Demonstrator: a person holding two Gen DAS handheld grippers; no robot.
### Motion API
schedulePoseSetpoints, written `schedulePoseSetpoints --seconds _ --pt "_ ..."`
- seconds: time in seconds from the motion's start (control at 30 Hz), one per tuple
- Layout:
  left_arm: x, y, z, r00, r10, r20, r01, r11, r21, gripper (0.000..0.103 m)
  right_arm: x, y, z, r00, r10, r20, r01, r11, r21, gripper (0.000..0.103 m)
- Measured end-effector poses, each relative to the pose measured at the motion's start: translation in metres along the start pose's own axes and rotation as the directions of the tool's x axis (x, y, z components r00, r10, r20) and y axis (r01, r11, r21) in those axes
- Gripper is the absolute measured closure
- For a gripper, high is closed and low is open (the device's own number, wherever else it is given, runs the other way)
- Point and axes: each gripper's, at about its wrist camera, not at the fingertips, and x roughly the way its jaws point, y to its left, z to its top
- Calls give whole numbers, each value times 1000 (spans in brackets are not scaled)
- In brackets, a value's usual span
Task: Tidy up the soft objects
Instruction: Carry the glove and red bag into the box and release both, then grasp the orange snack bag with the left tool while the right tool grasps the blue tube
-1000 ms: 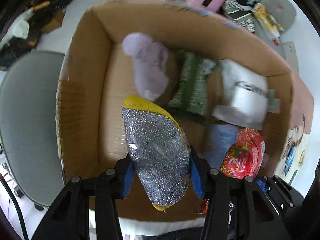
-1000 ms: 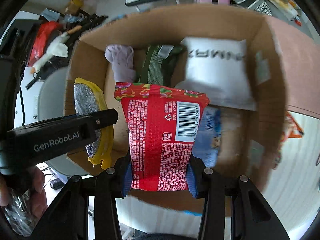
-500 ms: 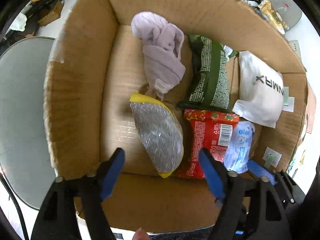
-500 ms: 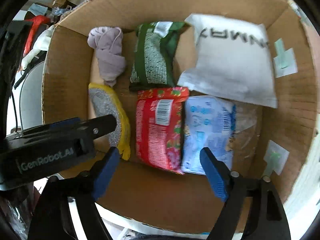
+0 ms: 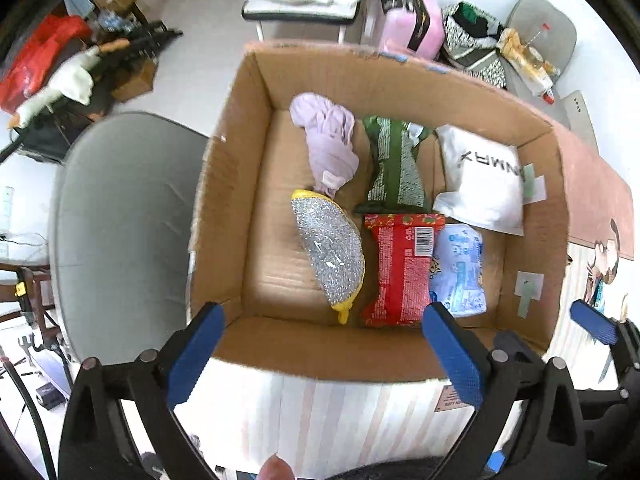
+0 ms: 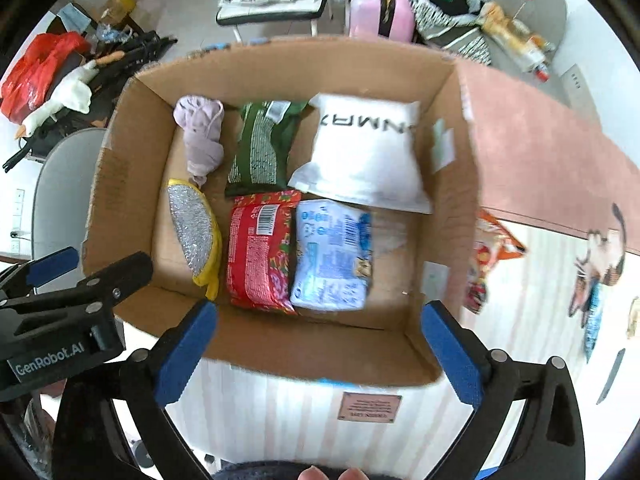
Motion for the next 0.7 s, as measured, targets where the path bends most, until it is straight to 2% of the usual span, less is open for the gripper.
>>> schedulePoseSetpoints --seconds 0.3,0.53,0.7 --pt "-50 -13 -28 992 -1 124 -1 1000 19 1 -67 -8 -41 992 7 128 -5 1000 -14 0" --pt "-77 -23 -45 984 1 181 -3 1000 11 1 -88 -12 -60 986 69 153 -68 998 -11 0" --pt "-94 -45 -43 975 28 221 -40 998 48 1 -98 -39 -66 977 128 170 -138 989 44 0"
